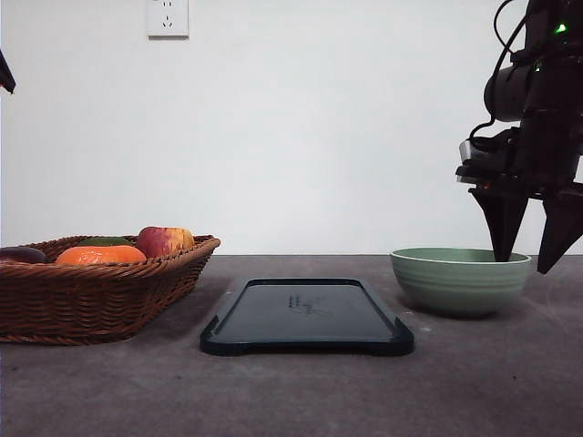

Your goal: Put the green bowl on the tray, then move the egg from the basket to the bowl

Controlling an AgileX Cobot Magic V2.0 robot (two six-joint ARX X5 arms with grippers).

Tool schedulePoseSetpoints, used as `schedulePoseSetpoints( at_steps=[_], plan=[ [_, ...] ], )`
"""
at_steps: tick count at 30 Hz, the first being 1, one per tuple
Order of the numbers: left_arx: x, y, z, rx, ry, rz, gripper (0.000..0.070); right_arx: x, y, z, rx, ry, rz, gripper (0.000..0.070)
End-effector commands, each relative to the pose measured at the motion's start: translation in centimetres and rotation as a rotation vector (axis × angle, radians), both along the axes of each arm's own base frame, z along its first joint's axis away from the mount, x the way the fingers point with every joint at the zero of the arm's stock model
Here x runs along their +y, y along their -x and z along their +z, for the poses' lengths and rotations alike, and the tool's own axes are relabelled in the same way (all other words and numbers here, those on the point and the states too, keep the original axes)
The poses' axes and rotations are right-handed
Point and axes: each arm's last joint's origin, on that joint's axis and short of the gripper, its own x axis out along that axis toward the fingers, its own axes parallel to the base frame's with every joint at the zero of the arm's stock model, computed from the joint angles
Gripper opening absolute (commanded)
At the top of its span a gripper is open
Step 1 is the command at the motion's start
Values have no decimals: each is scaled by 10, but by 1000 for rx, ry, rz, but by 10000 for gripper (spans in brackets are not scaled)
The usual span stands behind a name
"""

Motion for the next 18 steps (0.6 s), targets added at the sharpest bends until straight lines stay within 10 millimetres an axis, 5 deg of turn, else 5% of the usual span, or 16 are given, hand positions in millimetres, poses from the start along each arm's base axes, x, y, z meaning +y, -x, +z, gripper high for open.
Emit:
schedulePoseSetpoints(
  at_steps=[1,10,18],
  plan=[
    [-1,-2,7,-28,2,-7,388,1,-7,-3,-5,2,9,54],
    [-1,-2,7,-28,2,-7,388,0,-6,3,22,20,5,4],
    [-1,-2,7,-28,2,-7,388,7,-8,46,29,28,25,4]
  ],
)
